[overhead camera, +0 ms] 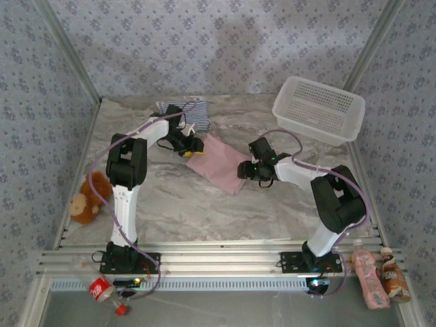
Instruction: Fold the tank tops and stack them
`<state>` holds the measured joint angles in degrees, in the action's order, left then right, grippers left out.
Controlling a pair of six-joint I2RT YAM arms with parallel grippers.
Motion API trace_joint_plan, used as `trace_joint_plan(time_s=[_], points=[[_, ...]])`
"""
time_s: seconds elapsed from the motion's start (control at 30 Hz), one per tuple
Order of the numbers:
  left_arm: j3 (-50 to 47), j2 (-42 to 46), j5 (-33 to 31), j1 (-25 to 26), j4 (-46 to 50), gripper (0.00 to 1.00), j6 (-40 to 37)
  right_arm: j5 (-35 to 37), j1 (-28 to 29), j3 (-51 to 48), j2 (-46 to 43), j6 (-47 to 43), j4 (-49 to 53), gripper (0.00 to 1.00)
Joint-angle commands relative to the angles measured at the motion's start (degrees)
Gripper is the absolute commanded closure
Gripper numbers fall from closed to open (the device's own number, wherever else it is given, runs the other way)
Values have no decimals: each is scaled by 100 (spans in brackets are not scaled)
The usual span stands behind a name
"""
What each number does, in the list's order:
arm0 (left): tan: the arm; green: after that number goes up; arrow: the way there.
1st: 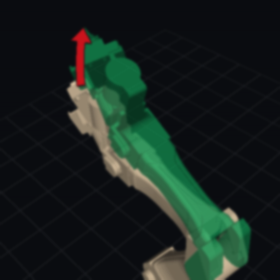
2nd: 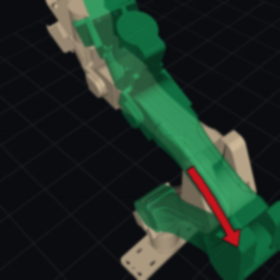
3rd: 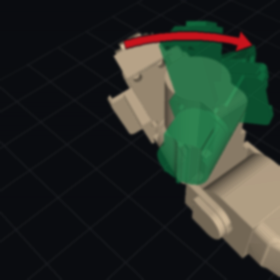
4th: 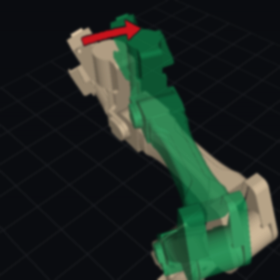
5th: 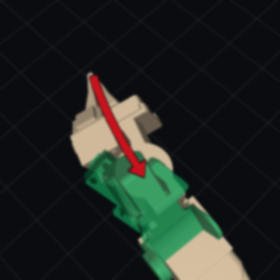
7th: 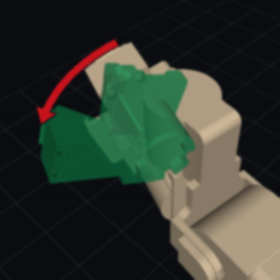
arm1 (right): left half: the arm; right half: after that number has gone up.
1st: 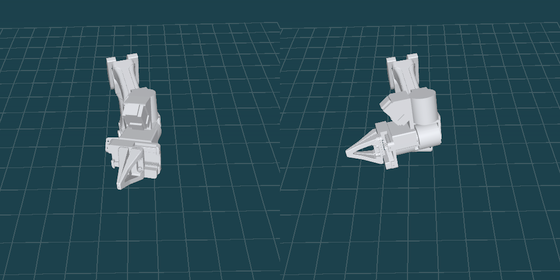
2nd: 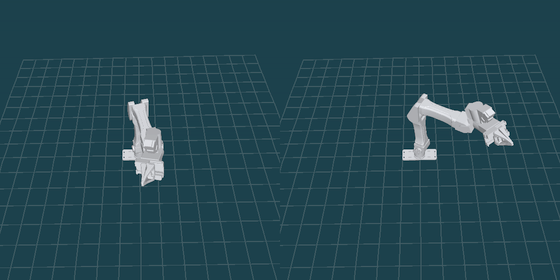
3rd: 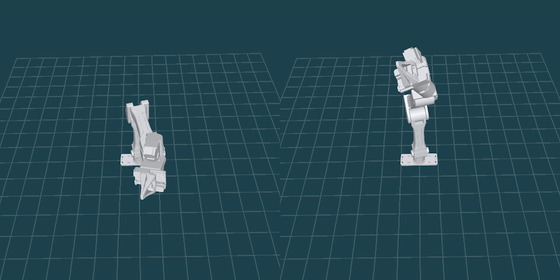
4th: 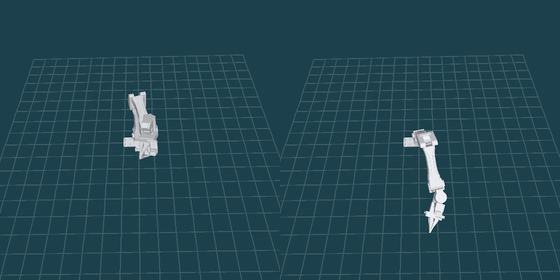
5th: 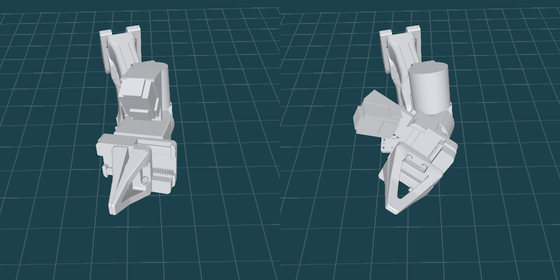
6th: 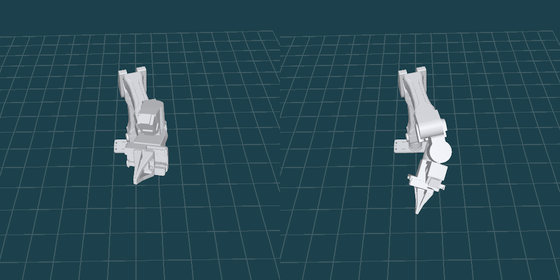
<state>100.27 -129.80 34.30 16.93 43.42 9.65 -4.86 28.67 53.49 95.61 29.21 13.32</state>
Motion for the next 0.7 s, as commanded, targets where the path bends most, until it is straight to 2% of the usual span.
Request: trace_joint_plan(time_s=[0.0, 0.23, 0.27, 0.37, 0.43, 0.5, 0.67], points=[[159, -142, 315, 129, 85, 50, -244, 90, 59, -39, 121, 136, -24, 39], [174, -232, 410, 329, 168, 56, -291, 83, 74, -32, 306, 109, -70, 40], [195, -262, 386, 329, 203, 60, -300, 74, 77, -38, 323, 103, -75, 40], [295, -278, 376, 295, 284, 83, -268, 43, 77, -83, 345, 113, -121, 41], [425, -280, 393, 276, 344, 95, -214, 29, 76, -111, 362, 116, -149, 41], [646, -300, 402, 267, 524, 99, -207, 0, 67, -109, 351, 100, -175, 41], [1284, -306, 266, 258, 874, 100, -139, -204, -70, -84, 165, 56, -384, 40]])
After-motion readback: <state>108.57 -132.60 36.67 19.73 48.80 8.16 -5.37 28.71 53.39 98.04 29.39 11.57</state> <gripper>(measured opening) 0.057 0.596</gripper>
